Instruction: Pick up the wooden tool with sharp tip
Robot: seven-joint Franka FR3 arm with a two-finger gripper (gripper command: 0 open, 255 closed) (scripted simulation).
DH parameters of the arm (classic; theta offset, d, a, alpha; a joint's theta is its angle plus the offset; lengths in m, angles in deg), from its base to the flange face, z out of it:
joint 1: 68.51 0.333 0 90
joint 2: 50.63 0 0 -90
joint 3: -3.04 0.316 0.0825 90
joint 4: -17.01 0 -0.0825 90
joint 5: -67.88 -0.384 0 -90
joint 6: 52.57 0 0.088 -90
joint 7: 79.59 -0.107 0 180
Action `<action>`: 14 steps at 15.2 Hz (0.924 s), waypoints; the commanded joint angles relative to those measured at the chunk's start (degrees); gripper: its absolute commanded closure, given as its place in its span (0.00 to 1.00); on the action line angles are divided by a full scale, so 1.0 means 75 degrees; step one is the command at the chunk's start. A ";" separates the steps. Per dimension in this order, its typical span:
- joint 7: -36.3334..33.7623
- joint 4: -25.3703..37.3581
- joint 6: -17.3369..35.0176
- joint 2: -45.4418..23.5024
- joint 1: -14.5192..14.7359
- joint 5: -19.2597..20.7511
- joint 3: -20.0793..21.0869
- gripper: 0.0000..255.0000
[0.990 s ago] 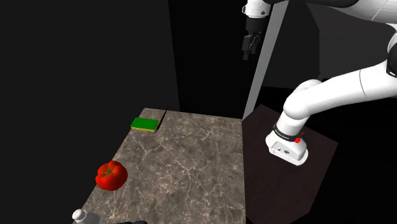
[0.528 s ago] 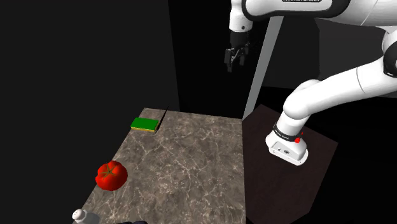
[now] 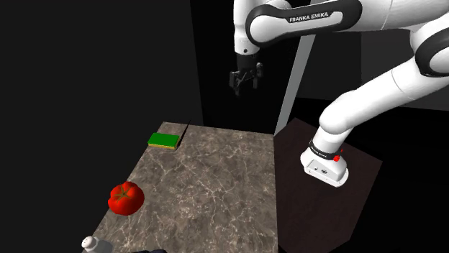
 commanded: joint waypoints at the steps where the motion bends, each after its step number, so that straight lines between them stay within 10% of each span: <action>1: -0.0787 0.0209 0.0366 -0.0546 -0.0120 -0.0013 0.0508 0.00; 7: -0.3069 0.1105 0.1215 -0.2465 -0.0607 0.0661 0.1777 0.00; 14: -0.6171 0.2701 0.1644 -0.5428 -0.0444 0.2692 0.2434 0.00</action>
